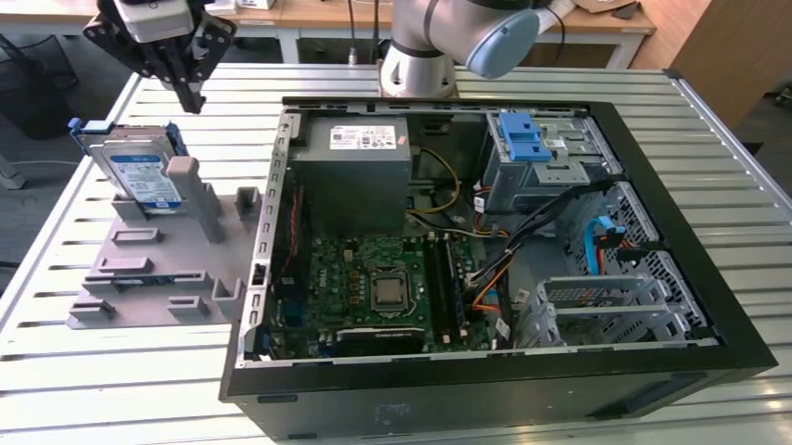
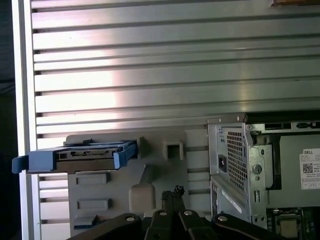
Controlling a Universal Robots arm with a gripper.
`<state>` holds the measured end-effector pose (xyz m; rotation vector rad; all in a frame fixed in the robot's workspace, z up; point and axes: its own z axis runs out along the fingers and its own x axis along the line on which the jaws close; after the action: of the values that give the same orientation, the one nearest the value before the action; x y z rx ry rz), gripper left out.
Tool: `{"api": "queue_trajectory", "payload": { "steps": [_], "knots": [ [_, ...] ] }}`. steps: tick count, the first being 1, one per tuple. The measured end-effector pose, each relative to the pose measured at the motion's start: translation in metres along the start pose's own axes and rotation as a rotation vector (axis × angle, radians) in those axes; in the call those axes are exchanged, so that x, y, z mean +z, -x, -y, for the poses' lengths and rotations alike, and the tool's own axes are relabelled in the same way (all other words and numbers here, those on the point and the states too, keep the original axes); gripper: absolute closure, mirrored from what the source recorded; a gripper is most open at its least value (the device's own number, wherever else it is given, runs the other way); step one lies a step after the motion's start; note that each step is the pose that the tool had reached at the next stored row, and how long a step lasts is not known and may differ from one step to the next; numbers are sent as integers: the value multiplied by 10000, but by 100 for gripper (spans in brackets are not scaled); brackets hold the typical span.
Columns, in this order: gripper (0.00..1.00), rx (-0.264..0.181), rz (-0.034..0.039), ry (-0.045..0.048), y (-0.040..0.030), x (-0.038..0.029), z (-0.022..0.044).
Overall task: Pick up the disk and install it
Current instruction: 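Reach for the disk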
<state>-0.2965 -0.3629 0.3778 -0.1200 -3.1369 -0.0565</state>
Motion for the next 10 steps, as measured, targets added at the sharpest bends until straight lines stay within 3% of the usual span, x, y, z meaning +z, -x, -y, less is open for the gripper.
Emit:
{"api": "queue_trajectory", "payload": {
  "steps": [10],
  "knots": [
    [89, 0, -5, -1, -101, 12, -6]
  ]
}}
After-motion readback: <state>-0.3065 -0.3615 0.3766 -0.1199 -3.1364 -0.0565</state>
